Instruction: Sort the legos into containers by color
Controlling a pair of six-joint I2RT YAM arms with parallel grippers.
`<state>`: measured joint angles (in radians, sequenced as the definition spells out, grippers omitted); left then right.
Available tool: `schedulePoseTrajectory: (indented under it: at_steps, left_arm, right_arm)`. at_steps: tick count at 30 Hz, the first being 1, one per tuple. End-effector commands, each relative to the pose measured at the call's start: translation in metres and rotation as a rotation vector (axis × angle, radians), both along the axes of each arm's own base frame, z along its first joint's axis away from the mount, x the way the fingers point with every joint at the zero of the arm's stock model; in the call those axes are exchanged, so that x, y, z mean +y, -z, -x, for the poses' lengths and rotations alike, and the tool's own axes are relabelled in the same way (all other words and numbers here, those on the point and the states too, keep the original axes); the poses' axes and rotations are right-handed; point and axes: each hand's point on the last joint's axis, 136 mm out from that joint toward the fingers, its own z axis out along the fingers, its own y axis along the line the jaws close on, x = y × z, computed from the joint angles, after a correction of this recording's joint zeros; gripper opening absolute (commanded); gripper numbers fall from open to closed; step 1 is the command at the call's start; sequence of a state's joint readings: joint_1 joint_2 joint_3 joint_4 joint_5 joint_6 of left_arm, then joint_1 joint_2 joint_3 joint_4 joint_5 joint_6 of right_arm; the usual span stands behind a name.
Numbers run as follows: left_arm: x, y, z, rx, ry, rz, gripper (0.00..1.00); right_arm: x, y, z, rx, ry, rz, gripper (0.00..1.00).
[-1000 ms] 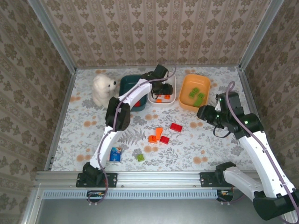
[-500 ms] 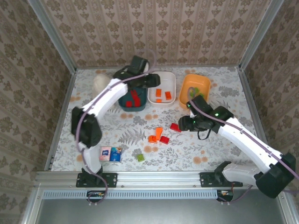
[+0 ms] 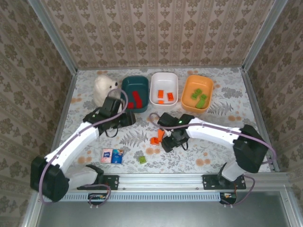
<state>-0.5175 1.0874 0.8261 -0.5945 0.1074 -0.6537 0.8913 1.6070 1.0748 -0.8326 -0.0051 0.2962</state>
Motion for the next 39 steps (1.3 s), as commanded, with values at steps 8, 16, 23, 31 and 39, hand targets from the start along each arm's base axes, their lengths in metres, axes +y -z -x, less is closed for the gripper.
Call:
schedulePoseTrajectory:
  at_steps: [8,16,23,31,39]
  left_arm:
    - [0.023,0.004,0.033,0.016,-0.077,0.021,0.61]
    - [0.026,0.007,0.037,0.020,-0.093,0.021,0.61]
    - [0.031,0.007,0.038,0.013,-0.106,0.007,0.61]
    - [0.084,0.001,0.055,-0.001,-0.315,-0.131,0.61]
    - [0.115,-0.009,0.072,-0.039,-0.439,-0.160,0.60]
  right_arm:
    - [0.019,0.008,-0.028,-0.055,-0.116,0.047,0.72]
    - [0.056,-0.004,-0.018,-0.096,-0.261,-0.023,0.73]
    - [0.078,-0.018,-0.031,-0.201,-0.356,0.043,0.74]
    - [0.124,-0.011,0.021,-0.085,-0.535,-0.080,0.73]
    - [0.153,0.008,0.049,-0.055,-0.659,-0.080,0.75]
